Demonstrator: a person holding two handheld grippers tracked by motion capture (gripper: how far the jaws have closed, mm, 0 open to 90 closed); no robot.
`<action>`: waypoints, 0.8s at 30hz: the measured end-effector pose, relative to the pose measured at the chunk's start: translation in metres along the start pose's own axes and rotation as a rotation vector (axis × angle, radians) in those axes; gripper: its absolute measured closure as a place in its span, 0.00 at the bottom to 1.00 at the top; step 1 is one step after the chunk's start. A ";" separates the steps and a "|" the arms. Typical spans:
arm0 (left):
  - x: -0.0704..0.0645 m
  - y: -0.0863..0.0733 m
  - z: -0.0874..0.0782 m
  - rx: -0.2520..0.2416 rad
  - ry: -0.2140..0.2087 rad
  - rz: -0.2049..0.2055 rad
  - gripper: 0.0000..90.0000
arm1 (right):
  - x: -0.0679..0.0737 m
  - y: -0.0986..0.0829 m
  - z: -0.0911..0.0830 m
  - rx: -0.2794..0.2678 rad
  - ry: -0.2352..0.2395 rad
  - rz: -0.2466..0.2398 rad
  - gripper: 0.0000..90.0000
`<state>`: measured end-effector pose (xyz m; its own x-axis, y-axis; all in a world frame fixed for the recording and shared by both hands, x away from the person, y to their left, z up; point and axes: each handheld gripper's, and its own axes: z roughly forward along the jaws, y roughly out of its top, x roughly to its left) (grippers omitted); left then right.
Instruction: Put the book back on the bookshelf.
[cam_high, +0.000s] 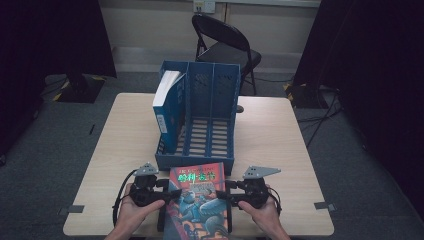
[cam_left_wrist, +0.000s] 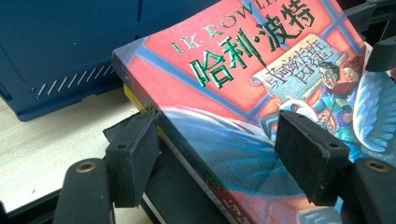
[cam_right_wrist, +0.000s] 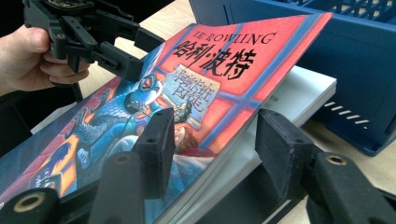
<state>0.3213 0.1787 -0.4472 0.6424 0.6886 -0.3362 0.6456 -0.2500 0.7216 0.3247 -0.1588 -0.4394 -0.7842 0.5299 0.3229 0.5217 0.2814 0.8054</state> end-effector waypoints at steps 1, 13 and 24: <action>0.000 0.000 0.000 0.000 -0.001 -0.001 0.34 | -0.001 0.000 0.000 0.000 0.001 0.004 0.54; 0.002 0.000 0.001 -0.002 -0.007 0.003 0.33 | -0.011 0.017 0.029 0.010 -0.005 0.020 0.48; 0.004 0.000 0.001 -0.017 -0.017 -0.052 0.34 | -0.014 0.021 0.036 0.004 0.036 0.101 0.55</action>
<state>0.3244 0.1806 -0.4488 0.6153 0.6887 -0.3836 0.6713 -0.2026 0.7130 0.3588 -0.1316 -0.4451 -0.7388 0.5269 0.4201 0.6001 0.2308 0.7659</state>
